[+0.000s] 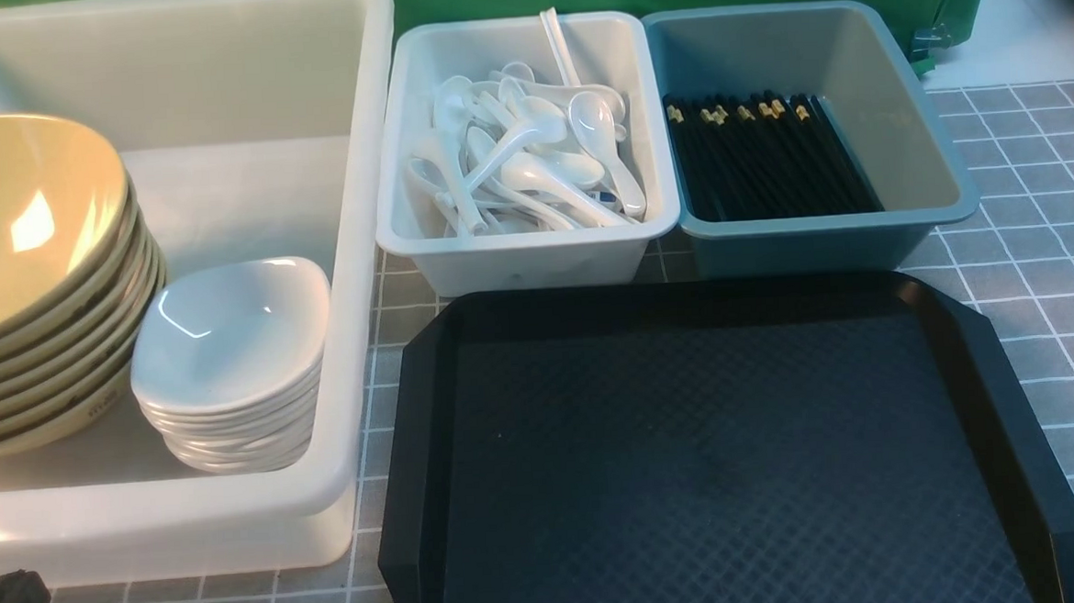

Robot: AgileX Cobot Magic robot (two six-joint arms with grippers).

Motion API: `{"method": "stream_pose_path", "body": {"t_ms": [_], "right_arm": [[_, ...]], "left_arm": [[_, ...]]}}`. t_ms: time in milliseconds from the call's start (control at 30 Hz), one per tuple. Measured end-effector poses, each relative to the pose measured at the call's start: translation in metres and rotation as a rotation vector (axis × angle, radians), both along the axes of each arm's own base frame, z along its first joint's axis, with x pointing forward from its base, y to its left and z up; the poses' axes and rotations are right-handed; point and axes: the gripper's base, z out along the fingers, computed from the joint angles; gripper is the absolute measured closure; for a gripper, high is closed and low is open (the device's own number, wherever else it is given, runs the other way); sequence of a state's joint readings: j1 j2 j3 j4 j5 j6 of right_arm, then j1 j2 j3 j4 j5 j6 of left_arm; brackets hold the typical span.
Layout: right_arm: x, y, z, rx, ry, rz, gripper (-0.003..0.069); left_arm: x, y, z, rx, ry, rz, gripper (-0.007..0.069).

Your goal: On grey table put chopsticks spoon bowls plates into blue grey white boxes.

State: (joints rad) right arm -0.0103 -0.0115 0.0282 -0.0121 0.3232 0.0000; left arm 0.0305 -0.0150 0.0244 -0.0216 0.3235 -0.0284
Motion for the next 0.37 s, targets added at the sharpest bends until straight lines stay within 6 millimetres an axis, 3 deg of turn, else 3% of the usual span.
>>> {"method": "stream_pose_path", "body": {"t_ms": [367], "right_arm": [[0.0,0.0,0.0,0.0,0.0,0.0,0.0542]], "left_arm": [[0.0,0.0,0.0,0.0,0.0,0.0,0.0633]]}}
